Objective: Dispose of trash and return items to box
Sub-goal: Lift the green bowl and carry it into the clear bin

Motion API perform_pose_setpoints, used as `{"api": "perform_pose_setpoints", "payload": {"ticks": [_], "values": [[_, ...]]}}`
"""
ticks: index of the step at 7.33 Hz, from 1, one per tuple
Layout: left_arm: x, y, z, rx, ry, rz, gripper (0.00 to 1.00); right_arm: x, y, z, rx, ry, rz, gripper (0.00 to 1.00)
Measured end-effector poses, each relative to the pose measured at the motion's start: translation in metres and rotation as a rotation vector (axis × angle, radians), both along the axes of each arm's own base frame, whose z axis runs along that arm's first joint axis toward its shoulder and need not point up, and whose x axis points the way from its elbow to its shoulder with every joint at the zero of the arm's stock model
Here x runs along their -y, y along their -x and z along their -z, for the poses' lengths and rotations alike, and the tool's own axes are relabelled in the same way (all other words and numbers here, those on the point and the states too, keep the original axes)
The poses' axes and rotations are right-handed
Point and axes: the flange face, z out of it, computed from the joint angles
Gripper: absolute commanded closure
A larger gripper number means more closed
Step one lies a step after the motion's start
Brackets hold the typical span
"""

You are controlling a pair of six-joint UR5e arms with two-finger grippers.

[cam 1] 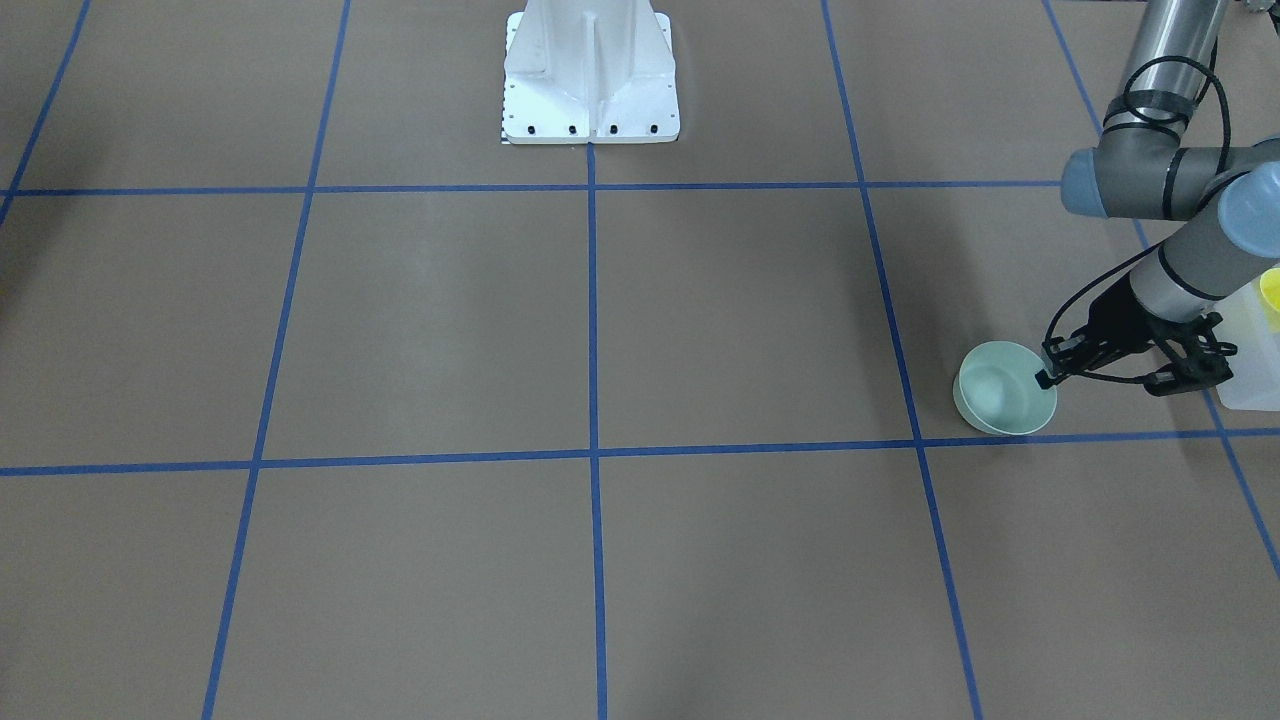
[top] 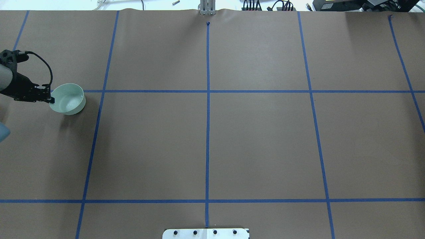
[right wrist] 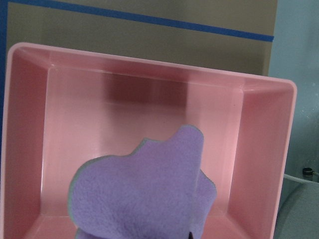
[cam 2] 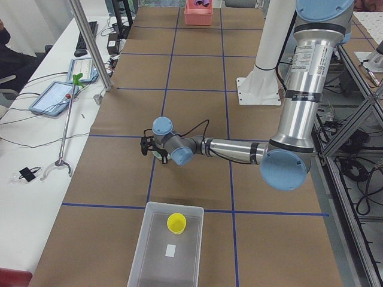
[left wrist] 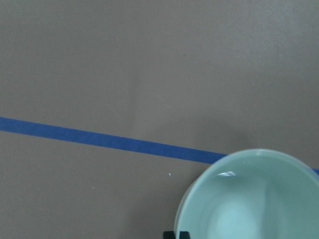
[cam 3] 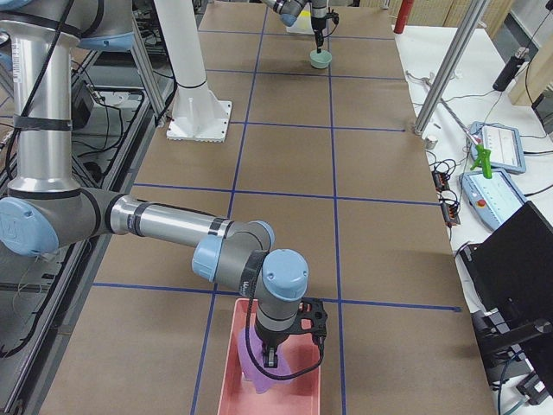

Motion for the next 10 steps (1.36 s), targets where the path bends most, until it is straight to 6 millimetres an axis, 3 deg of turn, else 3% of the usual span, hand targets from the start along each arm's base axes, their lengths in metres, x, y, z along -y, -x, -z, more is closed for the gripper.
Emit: {"api": "perform_pose_setpoints", "payload": {"ticks": [3, 6, 8, 10], "values": [[-0.014, 0.014, 0.025, -0.057, 0.02, -0.033, 1.0, 0.016, -0.005, 0.016, -0.027, -0.028, -0.002, 0.0], [-0.011, 0.068, 0.026, -0.083, 0.011, -0.005, 1.0, 0.027, -0.001, 0.072, 0.028, -0.139, -0.02, 0.0], [-0.025, 0.137, -0.013, -0.042, -0.05, 0.014, 1.0, 0.031, 0.006, 0.11, 0.098, -0.212, -0.043, 0.0], [-0.049, 0.225, -0.057, 0.004, -0.049, 0.077, 1.0, 0.038, 0.026, 0.141, 0.163, -0.215, -0.1, 0.0]]}}
